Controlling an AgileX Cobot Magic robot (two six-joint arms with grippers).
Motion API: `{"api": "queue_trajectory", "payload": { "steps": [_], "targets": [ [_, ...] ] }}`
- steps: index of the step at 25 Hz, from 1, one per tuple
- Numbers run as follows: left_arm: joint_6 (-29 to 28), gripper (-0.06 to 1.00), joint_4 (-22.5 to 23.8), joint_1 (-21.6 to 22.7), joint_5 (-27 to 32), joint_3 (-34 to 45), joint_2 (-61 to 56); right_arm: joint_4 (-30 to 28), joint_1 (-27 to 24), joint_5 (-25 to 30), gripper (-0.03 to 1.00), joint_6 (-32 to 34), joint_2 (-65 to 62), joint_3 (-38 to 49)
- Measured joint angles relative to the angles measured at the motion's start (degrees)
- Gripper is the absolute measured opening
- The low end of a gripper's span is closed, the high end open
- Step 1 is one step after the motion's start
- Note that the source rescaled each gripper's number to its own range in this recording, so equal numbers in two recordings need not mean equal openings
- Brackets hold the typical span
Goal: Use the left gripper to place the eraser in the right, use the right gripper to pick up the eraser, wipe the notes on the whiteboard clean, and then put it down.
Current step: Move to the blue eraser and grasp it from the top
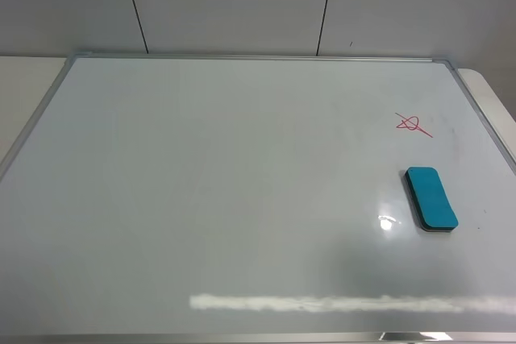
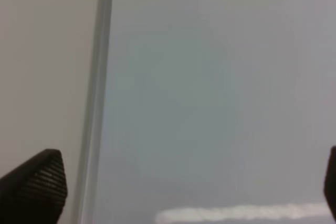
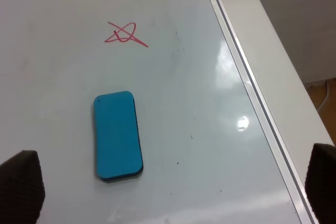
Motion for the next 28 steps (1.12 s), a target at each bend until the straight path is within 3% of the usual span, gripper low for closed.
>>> {"api": "queue_trajectory", "payload": {
  "steps": [28],
  "targets": [
    [0.11, 1.00, 1.22, 0.00, -0.23, 0.00, 0.00, 0.00, 0.00, 0.00, 1.00, 0.00, 0.00, 0.00]
  ]
}}
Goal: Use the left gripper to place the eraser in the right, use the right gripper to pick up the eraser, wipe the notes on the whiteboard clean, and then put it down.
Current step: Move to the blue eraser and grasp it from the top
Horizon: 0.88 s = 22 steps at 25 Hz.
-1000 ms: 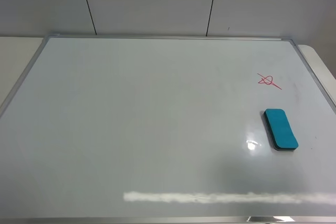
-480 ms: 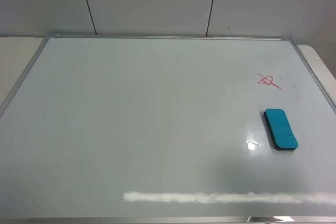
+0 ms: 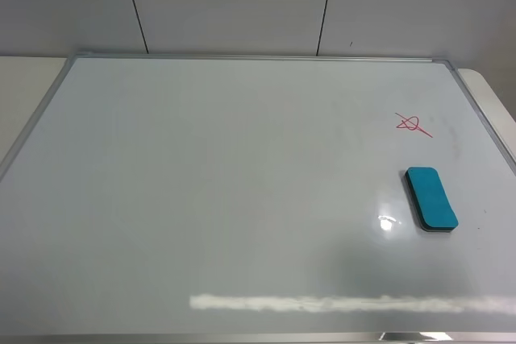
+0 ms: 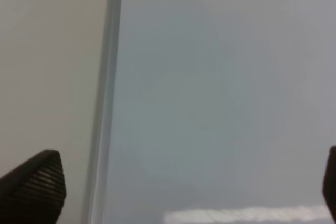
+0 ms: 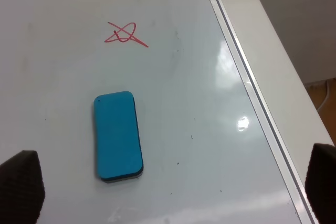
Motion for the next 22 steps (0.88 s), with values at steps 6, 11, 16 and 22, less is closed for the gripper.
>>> {"api": "queue_trajectory", "payload": {
  "steps": [6, 11, 16, 22],
  "targets": [
    [0.03, 1.00, 0.02, 0.00, 0.00, 0.00, 0.00, 0.00, 0.00, 0.00, 1.00, 0.00, 0.00, 0.00],
    [0.03, 1.00, 0.02, 0.00, 0.00, 0.00, 0.00, 0.00, 0.00, 0.00, 1.00, 0.00, 0.00, 0.00],
    [0.03, 1.00, 0.02, 0.00, 0.00, 0.00, 0.00, 0.00, 0.00, 0.00, 1.00, 0.00, 0.00, 0.00],
    [0.03, 1.00, 0.02, 0.00, 0.00, 0.00, 0.00, 0.00, 0.00, 0.00, 1.00, 0.00, 0.00, 0.00]
  ]
}}
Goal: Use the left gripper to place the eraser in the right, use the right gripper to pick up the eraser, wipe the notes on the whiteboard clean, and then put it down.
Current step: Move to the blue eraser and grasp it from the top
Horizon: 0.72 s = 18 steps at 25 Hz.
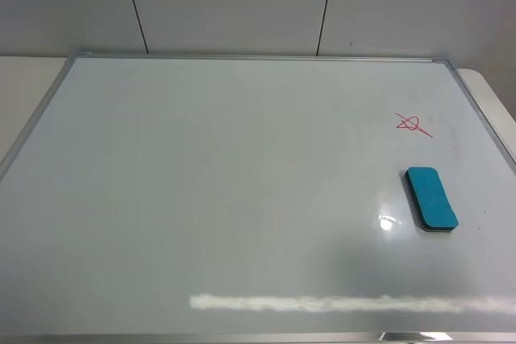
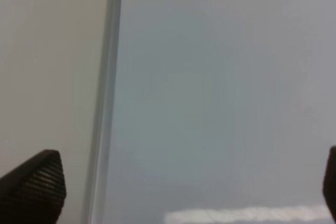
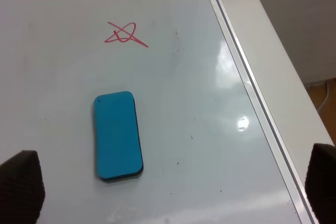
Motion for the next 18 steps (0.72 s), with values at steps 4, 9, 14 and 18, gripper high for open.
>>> {"api": "queue_trajectory", "payload": {
  "steps": [4, 9, 14, 18],
  "targets": [
    [0.05, 1.00, 0.00, 0.00, 0.00, 0.00, 0.00, 0.00, 0.00, 0.00, 1.00, 0.00, 0.00, 0.00],
    [0.05, 1.00, 0.00, 0.00, 0.00, 0.00, 0.00, 0.00, 0.00, 0.00, 1.00, 0.00, 0.00, 0.00],
    [0.05, 1.00, 0.00, 0.00, 0.00, 0.00, 0.00, 0.00, 0.00, 0.00, 1.00, 0.00, 0.00, 0.00],
    [0.05, 1.00, 0.00, 0.00, 0.00, 0.00, 0.00, 0.00, 0.00, 0.00, 1.00, 0.00, 0.00, 0.00]
  ]
}}
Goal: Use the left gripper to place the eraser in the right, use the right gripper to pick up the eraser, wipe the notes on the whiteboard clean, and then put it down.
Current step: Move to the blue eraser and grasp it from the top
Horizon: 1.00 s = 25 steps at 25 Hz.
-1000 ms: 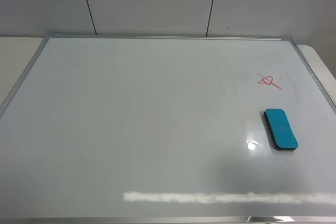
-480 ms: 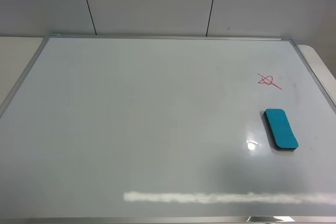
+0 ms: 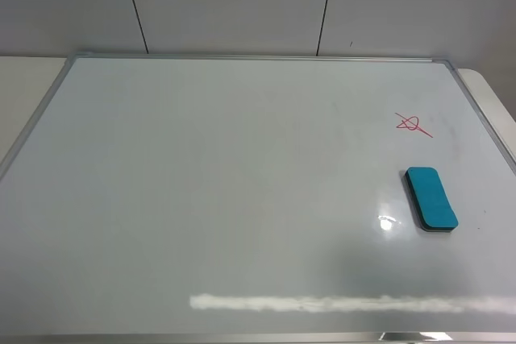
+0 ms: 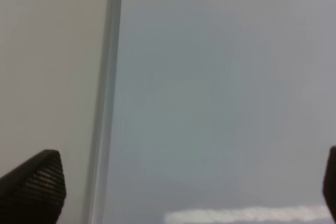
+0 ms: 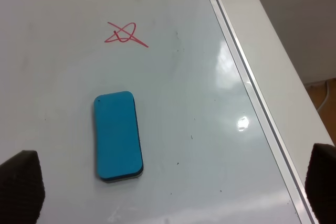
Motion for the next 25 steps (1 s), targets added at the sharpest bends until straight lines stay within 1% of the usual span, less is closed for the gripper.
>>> {"api": "queue_trajectory", "payload": {
  "steps": [11, 14, 18, 22, 23, 25],
  "targets": [
    [0.00, 1.00, 0.00, 0.00, 0.00, 0.00, 0.00, 0.00, 0.00, 0.00, 1.00, 0.06, 0.00, 0.00],
    [0.00, 1.00, 0.00, 0.00, 0.00, 0.00, 0.00, 1.14, 0.00, 0.05, 1.00, 1.53, 0.69, -0.26],
    [0.00, 1.00, 0.04, 0.00, 0.00, 0.00, 0.00, 1.13, 0.00, -0.01, 1.00, 4.06, 8.77, -3.21],
    [0.00, 1.00, 0.04, 0.00, 0.00, 0.00, 0.00, 0.82, 0.00, -0.49, 1.00, 5.60, 21.31, -7.79],
    [0.00, 1.00, 0.04, 0.00, 0.00, 0.00, 0.00, 0.82, 0.00, -0.49, 1.00, 5.60, 21.31, -7.79],
    [0.00, 1.00, 0.04, 0.00, -0.14, 0.00, 0.00, 0.82, 0.00, -0.68, 1.00, 7.31, 28.18, -9.93]
  ]
}}
